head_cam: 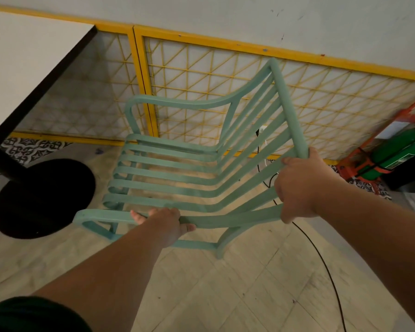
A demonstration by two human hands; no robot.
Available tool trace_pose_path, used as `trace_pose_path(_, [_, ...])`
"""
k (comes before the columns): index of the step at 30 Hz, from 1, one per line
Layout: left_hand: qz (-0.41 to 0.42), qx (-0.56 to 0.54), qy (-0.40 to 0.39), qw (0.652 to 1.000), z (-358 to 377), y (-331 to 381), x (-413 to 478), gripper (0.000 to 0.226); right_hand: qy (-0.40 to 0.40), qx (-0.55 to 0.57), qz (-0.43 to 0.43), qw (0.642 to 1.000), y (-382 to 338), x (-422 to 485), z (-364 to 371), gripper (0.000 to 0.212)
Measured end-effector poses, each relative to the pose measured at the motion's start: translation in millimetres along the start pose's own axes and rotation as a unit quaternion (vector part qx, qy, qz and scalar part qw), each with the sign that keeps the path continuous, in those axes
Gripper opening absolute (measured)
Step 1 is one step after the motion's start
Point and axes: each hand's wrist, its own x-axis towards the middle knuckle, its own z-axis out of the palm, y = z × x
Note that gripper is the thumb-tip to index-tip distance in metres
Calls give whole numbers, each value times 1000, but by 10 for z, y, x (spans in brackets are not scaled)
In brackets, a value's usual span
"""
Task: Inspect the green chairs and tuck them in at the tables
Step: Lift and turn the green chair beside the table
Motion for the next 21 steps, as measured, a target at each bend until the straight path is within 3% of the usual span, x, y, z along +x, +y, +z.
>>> trace_pose_path(3, [6,-2,3,1000,14,-2,-31,75,4,-3,-1,1000,-8,0,16,42])
trace_pose_path(11, [60,-57,34,996,9,-239,-60,47,17,18,4,1000,15,39,73,74])
trace_pose_path(12, [29,-39,47,998,-4,-334,-43,53,10,7,5,1000,19,39,64,78])
trace_pose_path(14, [-76,-48,74,993,10,-598,-22,87,1,-38,10,999,-52,52,63,89])
trace_pose_path(16, [-111,-45,76,990,55,-852,9,109,-11,-63,9,998,-257,89,100,97])
trace_pose_path(17, [-102,-35,74,991,80,-938,25,108,-19,-47,-4,999,-427,131,154,92])
trace_pose_path(21, [-79,-24,50,995,18,-950,101,92,-26,113,-28,993,-996,354,362,38])
